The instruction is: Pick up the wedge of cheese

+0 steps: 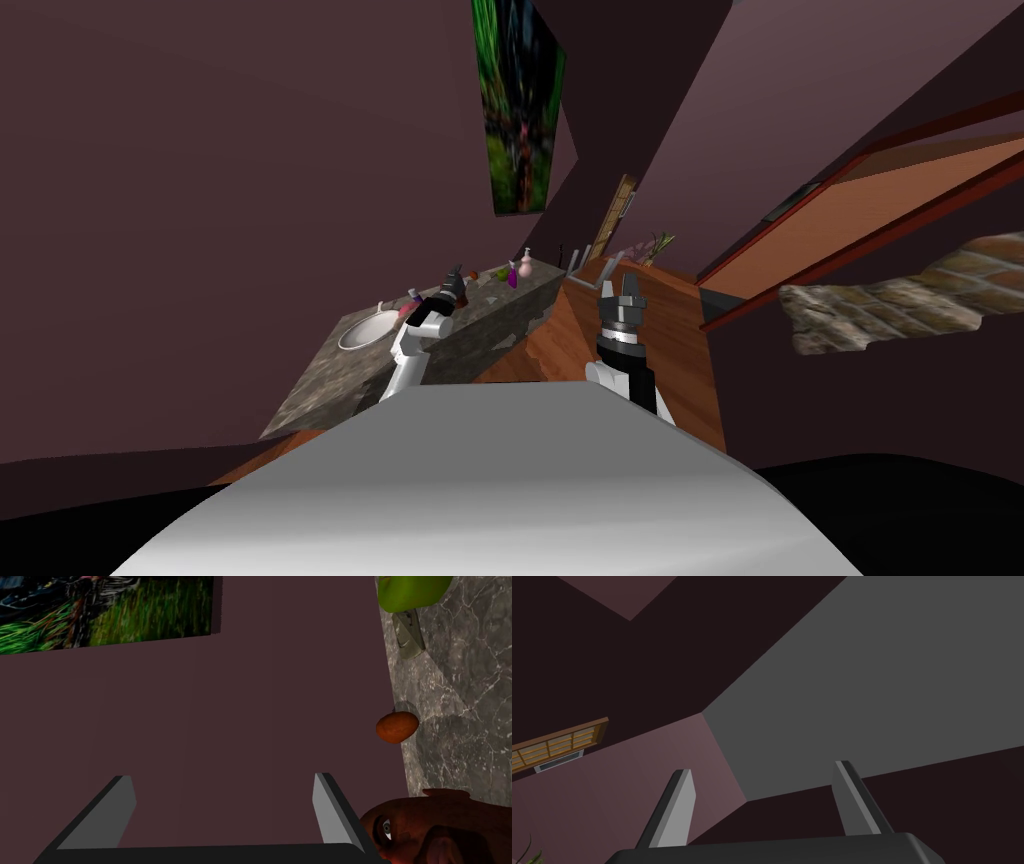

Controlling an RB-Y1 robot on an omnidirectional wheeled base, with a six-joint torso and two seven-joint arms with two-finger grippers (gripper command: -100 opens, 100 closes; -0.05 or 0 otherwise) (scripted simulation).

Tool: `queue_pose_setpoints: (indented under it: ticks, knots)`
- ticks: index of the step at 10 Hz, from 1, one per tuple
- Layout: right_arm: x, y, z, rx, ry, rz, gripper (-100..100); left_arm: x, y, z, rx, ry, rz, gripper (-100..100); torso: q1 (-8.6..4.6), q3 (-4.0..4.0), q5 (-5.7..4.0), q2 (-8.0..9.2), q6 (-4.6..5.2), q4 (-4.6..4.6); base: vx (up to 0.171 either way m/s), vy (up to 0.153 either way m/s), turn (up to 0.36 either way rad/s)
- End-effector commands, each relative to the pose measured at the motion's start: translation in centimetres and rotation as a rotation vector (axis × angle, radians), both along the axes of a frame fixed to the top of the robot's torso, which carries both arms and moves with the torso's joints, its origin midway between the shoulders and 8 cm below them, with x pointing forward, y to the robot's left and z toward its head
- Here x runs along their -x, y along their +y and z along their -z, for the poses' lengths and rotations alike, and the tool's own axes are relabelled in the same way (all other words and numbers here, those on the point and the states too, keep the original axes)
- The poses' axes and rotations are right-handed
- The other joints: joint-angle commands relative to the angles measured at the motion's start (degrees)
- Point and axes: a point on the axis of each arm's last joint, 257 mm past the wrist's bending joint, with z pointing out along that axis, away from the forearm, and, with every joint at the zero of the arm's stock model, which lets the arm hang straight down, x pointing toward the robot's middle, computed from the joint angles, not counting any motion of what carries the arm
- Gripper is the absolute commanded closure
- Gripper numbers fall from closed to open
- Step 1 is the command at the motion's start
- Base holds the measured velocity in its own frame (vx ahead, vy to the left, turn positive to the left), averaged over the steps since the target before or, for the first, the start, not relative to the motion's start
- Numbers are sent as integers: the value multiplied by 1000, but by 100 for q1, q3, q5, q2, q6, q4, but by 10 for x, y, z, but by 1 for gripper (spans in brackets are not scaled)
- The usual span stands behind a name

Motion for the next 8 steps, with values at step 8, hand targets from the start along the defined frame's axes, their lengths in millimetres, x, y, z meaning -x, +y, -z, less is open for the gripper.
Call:
queue_pose_setpoints:
  ticks: [8]
  knots:
    - [0,0,0,0,0,0,0,-36,3,34,-32,195,-5,-100,5,1,1,2,0,0,17,-22,23]
